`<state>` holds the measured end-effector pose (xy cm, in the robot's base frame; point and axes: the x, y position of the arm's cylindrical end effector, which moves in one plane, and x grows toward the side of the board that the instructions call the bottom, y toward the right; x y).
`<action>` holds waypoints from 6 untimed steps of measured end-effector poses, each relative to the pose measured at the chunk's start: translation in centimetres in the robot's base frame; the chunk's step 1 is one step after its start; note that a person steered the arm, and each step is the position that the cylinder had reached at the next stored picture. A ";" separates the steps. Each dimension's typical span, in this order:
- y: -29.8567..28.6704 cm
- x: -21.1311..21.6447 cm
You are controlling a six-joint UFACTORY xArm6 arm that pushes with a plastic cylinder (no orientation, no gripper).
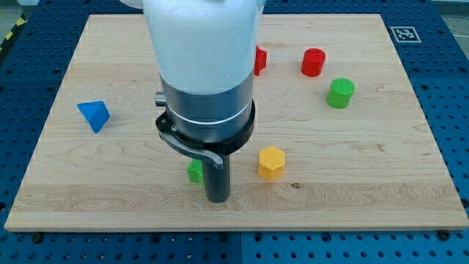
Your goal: Place the green star parallel to the bottom of the blue cube
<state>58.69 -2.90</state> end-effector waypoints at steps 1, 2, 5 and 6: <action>-0.3 0.1; -1.7 0.1; -2.6 0.1; -1.8 -0.2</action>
<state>58.44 -4.66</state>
